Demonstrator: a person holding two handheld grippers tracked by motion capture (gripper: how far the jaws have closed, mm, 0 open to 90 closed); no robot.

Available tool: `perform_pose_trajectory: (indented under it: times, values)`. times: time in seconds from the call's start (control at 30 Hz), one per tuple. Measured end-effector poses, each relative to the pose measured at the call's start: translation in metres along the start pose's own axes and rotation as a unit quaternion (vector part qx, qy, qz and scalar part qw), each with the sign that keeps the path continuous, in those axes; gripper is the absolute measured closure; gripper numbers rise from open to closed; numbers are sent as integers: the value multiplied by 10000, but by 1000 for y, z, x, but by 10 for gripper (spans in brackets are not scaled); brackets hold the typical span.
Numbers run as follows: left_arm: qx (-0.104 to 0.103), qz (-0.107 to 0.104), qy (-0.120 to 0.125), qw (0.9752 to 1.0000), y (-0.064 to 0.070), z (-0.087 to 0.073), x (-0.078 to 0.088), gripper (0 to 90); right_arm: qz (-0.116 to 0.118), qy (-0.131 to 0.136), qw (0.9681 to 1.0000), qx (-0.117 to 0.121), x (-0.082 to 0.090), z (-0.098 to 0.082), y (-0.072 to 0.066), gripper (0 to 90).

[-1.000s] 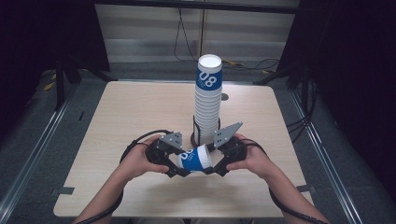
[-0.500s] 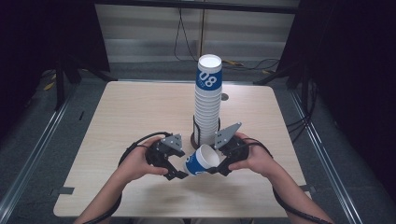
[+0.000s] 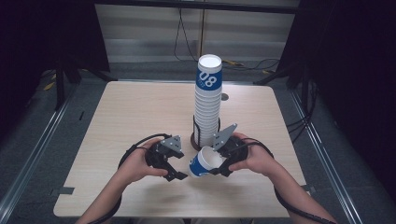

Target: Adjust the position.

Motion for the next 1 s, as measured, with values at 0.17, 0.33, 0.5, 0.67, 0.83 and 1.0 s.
perform_pose_trajectory:
  times: [0.17,0.33,0.5,0.67,0.83,1.0]
  values:
    - [-15,-60,-28,10000,1,-1,-2,206,-1,-130,9999,-54,0,-1,0,204]
    - [10,-62,-10,10000,1,-2,-3,206,-9,-366,9993,40,-1,1,0,202]
    - [37,-76,-6,10000,1,-4,-4,204,-13,-526,9986,77,-3,2,0,199]
    - [91,-67,27,9999,1,-6,-5,203,-37,-734,9973,-16,-4,1,-1,197]
    - [94,-35,43,9999,0,-7,-4,203,-111,-958,9953,16,-5,2,-1,194]
    - [161,-41,72,9998,1,-9,-6,203,-65,-1127,9935,137,-7,3,-1,191]
Point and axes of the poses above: each handheld gripper's, and its own axes: x roughly backward along the jaws, z roughly out of its top, y roughly to its right, the point moved 4 cm from there along -x, roughly forward along the jaws, and after that the axes turned 4 degrees about -x, right-handed, at the moved point
